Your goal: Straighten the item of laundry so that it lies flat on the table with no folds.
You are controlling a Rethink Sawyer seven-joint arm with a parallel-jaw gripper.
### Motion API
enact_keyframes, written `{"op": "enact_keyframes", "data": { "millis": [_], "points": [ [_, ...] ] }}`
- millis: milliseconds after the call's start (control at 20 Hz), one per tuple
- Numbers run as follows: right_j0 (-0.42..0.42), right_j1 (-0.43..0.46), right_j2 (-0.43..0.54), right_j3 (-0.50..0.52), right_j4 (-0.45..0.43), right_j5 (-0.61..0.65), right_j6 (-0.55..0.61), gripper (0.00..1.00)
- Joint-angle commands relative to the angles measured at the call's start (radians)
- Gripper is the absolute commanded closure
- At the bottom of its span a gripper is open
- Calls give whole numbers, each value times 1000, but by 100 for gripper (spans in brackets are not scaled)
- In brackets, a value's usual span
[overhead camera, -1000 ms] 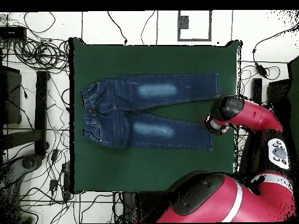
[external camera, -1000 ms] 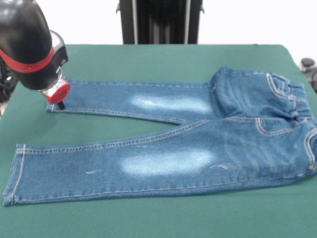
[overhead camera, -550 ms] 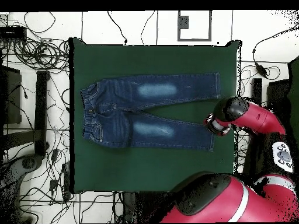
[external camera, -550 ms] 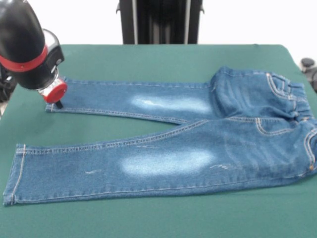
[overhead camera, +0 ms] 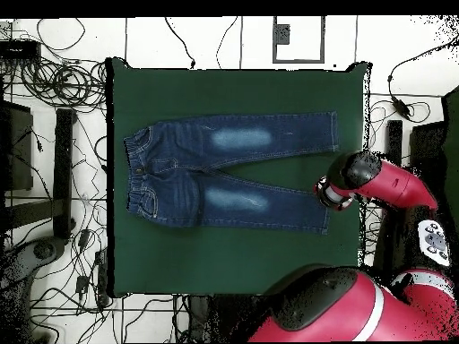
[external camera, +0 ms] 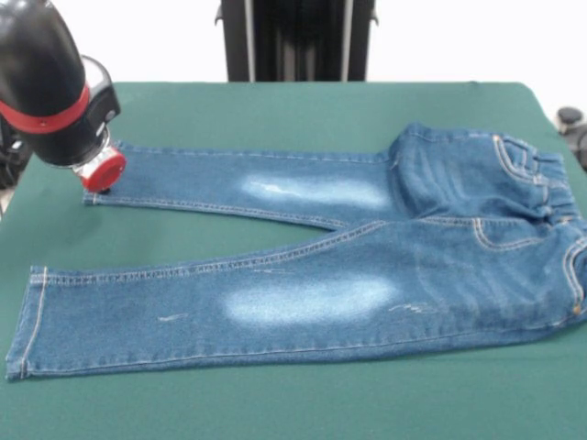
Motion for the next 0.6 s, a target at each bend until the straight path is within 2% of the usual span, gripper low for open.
{"op": "enact_keyframes", "data": {
  "millis": [50, 450, 600],
  "points": [
    [34, 99, 69, 99, -15, -129, 70, 100],
    [25, 88, 30, -3, -67, -75, 7, 100],
    [25, 71, 15, 1, -74, -53, -2, 100]
  ]
}}
